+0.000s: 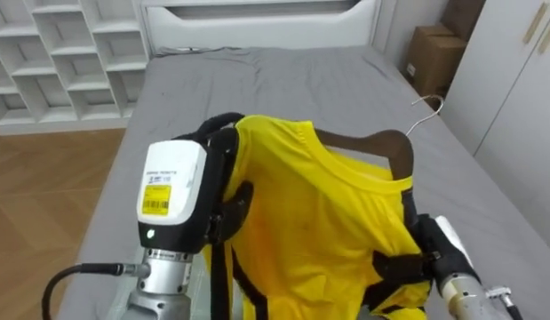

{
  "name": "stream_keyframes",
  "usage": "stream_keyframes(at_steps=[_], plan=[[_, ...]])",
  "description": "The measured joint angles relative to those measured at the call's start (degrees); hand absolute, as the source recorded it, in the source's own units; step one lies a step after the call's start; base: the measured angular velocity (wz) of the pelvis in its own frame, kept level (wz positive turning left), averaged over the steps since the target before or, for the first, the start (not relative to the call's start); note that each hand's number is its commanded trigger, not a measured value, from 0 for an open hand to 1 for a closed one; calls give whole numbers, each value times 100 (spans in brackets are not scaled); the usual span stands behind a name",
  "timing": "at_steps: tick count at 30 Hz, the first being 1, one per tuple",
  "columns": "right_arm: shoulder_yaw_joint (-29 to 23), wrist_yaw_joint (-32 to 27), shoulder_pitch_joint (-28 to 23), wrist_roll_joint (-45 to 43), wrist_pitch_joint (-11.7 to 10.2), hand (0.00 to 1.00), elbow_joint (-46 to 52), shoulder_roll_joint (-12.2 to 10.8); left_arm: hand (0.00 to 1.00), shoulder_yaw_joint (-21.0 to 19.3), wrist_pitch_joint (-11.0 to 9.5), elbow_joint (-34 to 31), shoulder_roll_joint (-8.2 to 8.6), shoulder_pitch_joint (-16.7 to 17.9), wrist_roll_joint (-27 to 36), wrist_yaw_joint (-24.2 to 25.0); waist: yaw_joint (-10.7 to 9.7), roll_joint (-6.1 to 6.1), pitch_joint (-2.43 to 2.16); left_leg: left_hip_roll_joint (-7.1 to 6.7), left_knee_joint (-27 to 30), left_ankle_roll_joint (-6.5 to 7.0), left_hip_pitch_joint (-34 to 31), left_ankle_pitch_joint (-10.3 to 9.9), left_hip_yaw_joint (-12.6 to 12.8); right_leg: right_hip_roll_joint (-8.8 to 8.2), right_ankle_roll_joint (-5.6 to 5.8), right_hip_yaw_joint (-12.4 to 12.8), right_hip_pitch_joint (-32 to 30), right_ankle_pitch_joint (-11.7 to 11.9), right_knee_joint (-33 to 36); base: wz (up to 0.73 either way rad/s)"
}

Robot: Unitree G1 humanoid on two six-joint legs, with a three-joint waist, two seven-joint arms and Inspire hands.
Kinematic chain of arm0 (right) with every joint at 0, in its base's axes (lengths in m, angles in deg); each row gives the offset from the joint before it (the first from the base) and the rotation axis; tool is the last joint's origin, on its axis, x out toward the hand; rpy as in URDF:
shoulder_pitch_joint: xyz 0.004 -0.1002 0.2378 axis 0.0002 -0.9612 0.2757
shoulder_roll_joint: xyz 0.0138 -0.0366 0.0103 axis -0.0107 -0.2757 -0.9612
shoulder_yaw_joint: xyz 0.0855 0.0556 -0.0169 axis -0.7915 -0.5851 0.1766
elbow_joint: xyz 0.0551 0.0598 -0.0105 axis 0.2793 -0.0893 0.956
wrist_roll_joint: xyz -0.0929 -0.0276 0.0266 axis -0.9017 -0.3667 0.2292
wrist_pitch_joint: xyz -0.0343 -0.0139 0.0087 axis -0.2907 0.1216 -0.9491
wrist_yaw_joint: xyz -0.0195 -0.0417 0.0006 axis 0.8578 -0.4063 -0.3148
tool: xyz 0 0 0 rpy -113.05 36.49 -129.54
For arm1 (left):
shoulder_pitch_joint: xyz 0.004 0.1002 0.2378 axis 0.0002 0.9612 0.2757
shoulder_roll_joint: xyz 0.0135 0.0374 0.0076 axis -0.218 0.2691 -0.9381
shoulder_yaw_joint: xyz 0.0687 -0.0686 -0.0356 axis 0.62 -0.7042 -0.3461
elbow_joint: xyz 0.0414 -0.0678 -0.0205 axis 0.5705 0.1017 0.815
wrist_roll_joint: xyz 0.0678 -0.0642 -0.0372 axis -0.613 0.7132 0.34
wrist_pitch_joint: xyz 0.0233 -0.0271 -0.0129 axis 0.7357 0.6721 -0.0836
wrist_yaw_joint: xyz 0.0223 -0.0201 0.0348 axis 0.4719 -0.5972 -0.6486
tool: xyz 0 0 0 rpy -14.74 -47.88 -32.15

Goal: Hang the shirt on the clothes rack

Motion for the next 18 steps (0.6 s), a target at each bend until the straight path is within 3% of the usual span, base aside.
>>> stream_keyframes(at_steps=[5, 10, 18], plan=[[-317, -195, -167, -819, 42, 100, 438, 39, 0, -105, 6, 10, 17, 214, 6, 211, -13, -12, -2, 14, -2, 0, -58, 0, 121, 15, 3, 95, -143, -5, 89, -12], [-496, -522, -336, -1767, 39, 100, 893, 36, 0, -312, 36, 12, 24, 433, 215, 770, -40, -61, 0, 34, -3, 0, -36, 0, 220, 47, -4, 207, -157, -1, 88, -8], [-499, -1010, -388, -2359, 35, 100, 1195, 41, 0, -420, 49, 30, 31, 526, 469, 1050, -116, -158, 17, 46, -49, -2, -29, -1, 226, 65, -9, 206, -171, 1, 87, -1]])
